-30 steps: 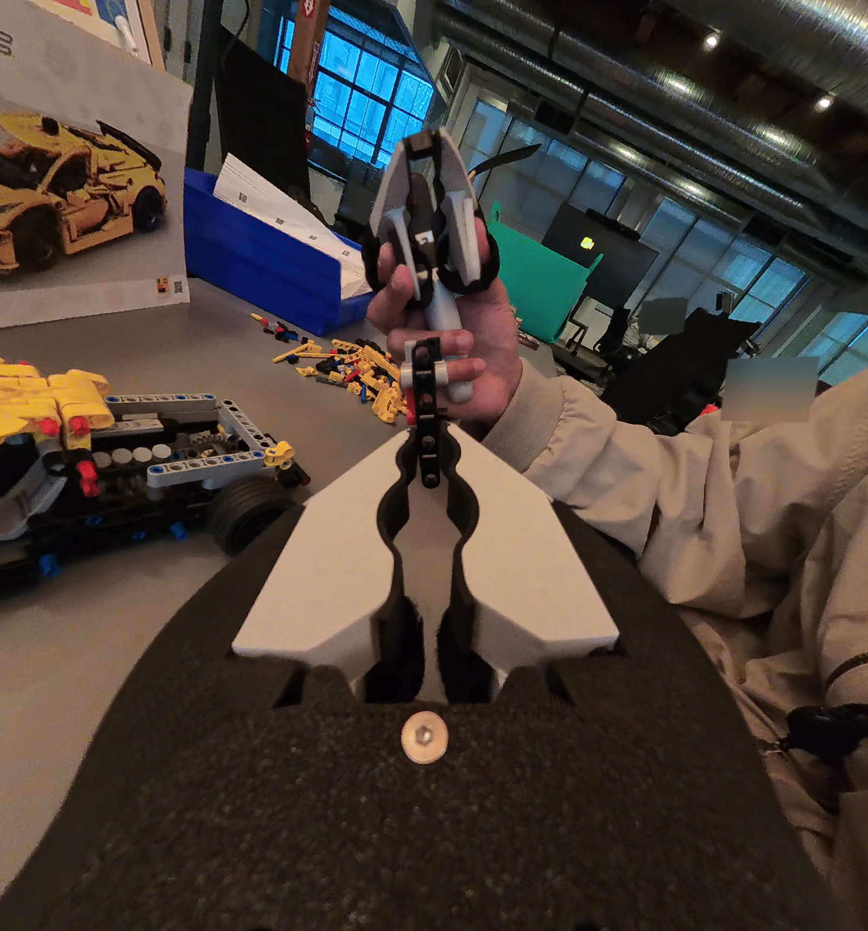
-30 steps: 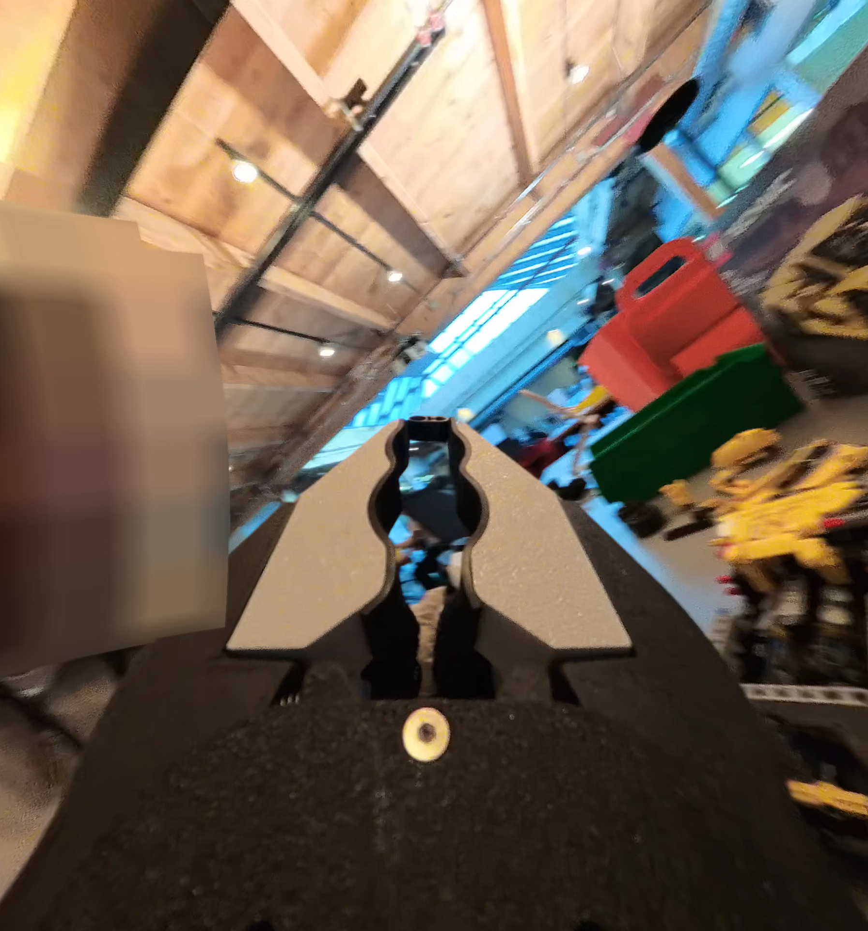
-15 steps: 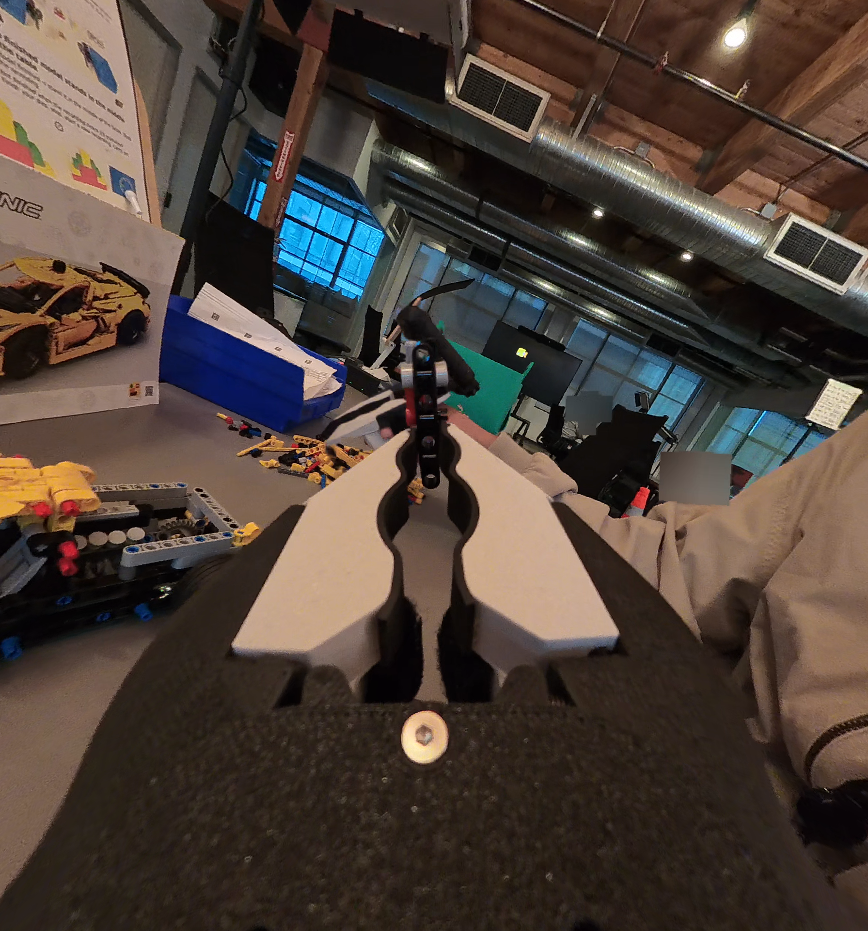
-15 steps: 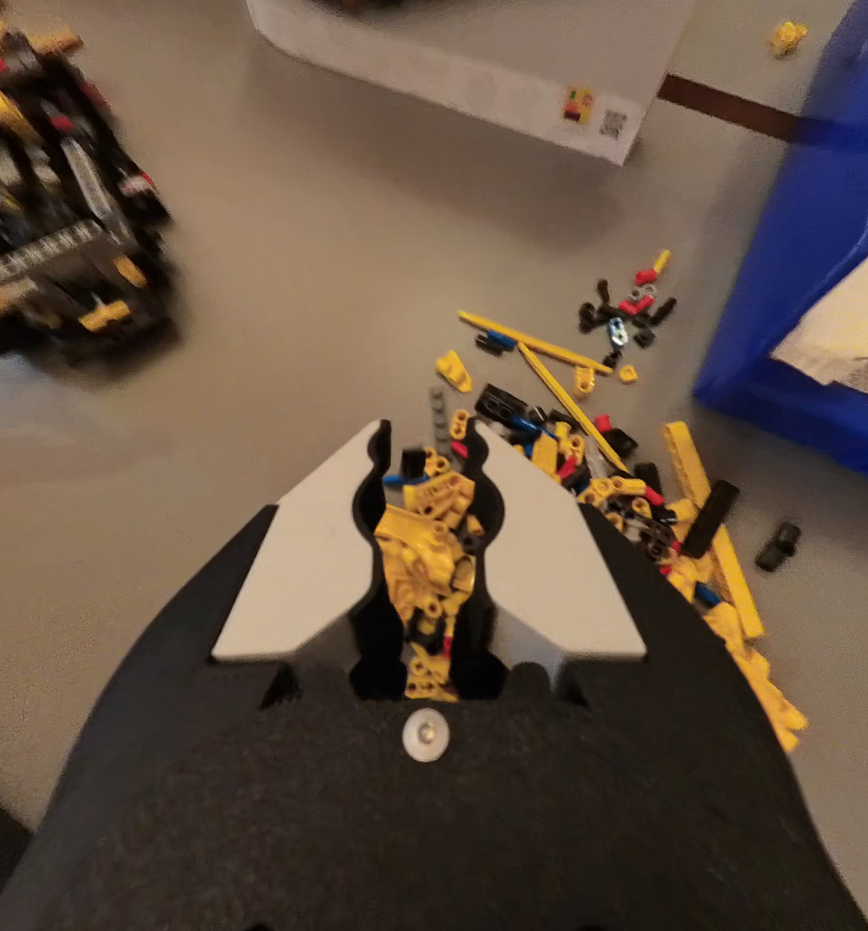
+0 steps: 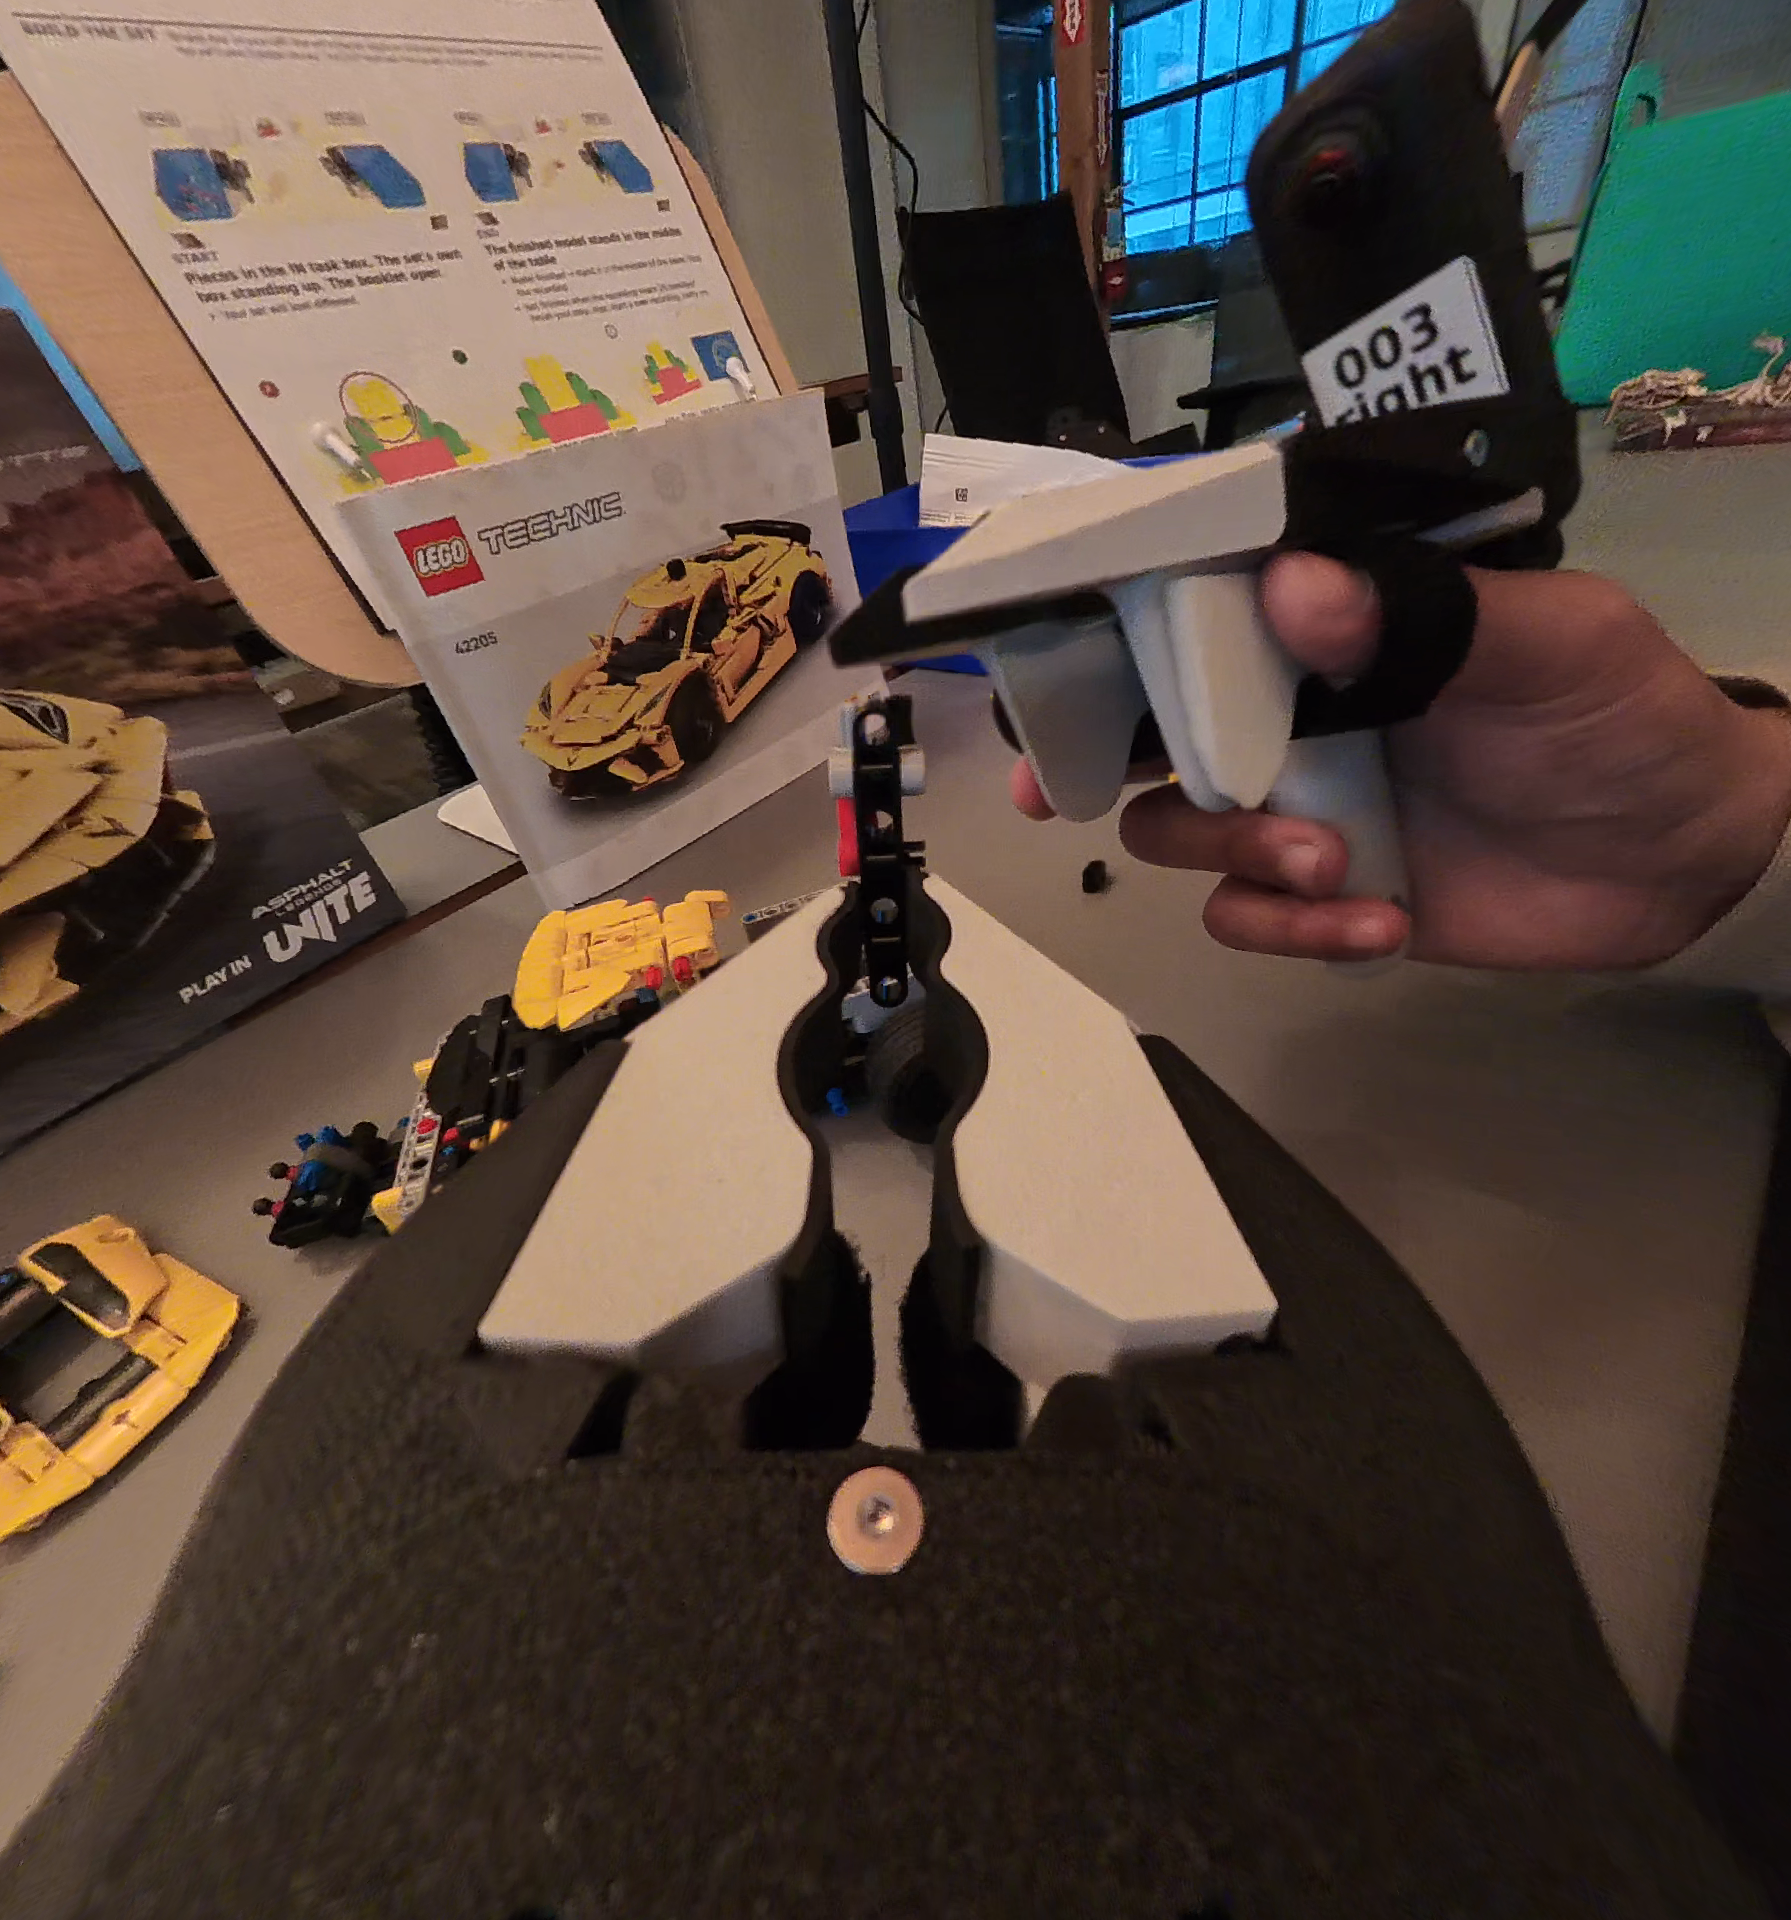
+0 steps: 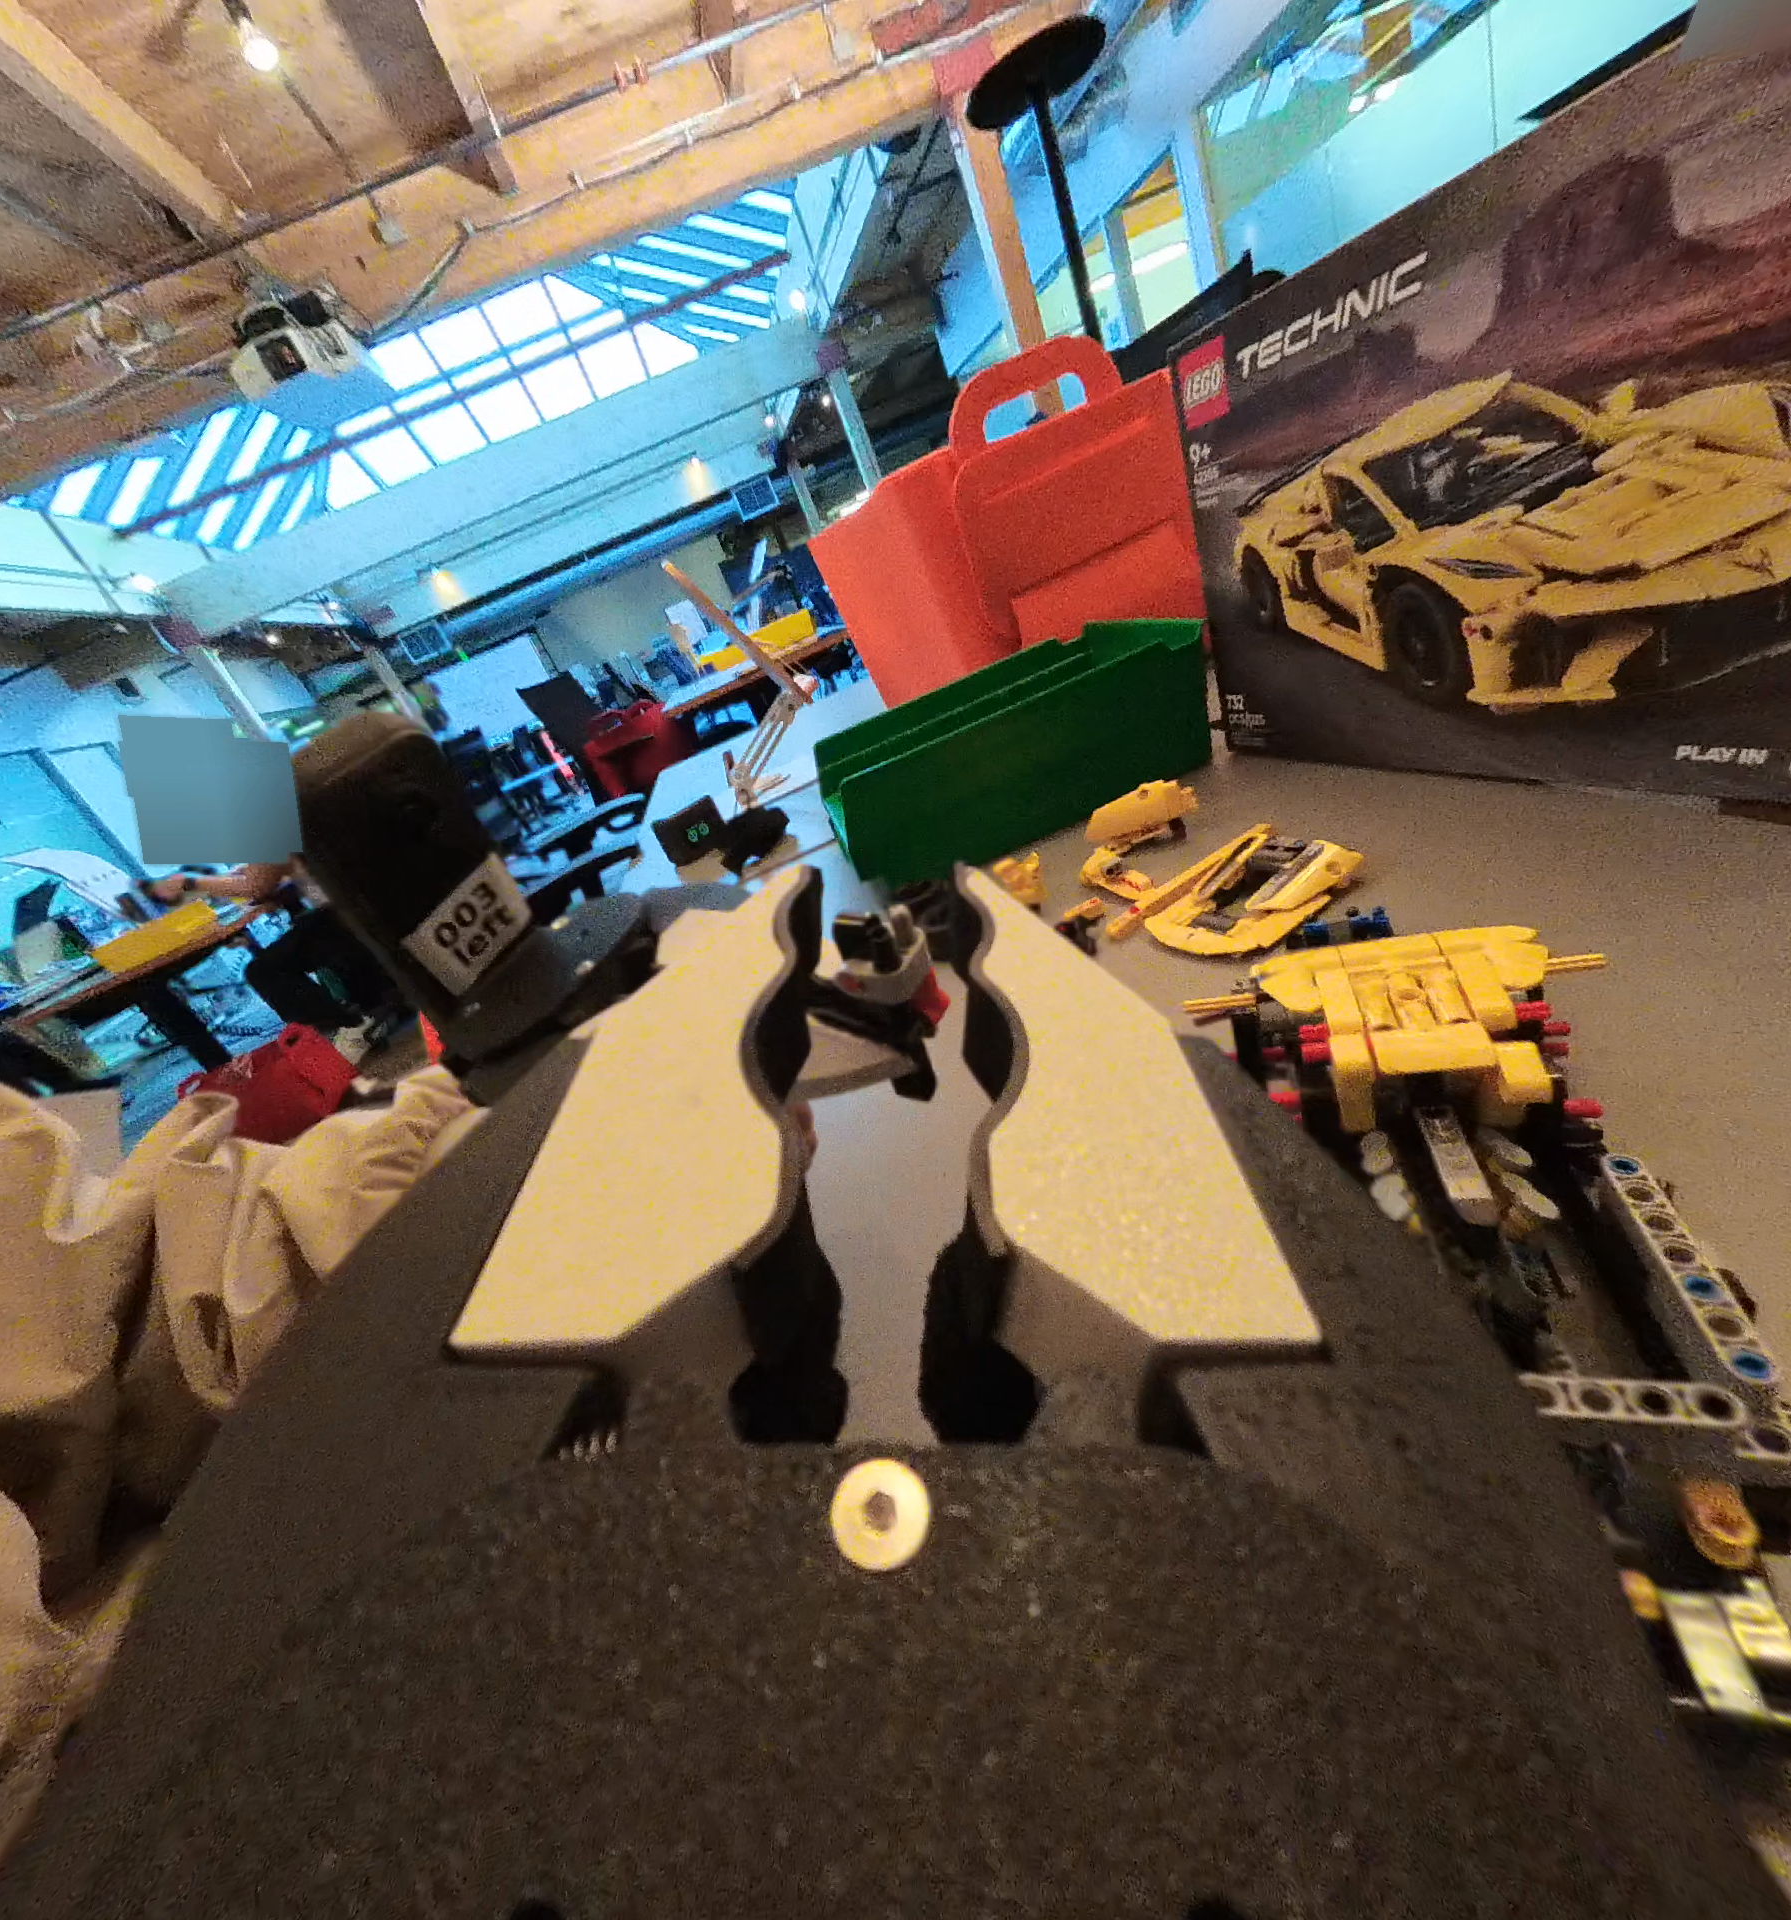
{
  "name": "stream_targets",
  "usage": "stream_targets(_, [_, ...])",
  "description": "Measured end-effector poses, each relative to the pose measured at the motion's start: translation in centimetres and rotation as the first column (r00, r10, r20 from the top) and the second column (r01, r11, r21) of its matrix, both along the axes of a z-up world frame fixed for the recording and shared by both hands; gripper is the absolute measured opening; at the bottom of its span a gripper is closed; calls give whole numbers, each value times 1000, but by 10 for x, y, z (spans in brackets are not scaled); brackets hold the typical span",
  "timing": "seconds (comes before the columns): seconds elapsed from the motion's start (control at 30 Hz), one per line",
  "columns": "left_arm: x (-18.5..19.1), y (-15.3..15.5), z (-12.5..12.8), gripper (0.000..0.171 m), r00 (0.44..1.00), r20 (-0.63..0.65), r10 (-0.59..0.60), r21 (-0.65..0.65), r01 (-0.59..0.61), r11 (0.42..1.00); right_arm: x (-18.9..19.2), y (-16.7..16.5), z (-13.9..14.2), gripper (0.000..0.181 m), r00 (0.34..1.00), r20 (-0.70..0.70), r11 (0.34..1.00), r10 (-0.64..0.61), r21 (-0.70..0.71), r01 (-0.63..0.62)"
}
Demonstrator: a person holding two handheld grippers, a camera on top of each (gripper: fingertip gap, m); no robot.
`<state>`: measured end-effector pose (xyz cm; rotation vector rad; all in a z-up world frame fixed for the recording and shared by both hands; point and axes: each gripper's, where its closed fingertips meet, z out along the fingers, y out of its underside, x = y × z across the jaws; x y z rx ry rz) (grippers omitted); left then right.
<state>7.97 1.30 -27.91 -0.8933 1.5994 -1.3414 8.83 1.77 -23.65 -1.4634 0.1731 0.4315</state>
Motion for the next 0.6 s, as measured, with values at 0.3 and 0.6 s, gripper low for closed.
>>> stream_targets(0.3, [2, -1, -4, 6, 999, -32, -8, -15, 7, 1000, -3, -2, -13, 11, 998, 56, 999, 14, -41, -11])
stream_targets(0.6, [3, -1, -4, 6, 999, -47, -19, -62, 16, 998, -6, 1, -17, 3, 999, 32, 999, 17, -46, -15])
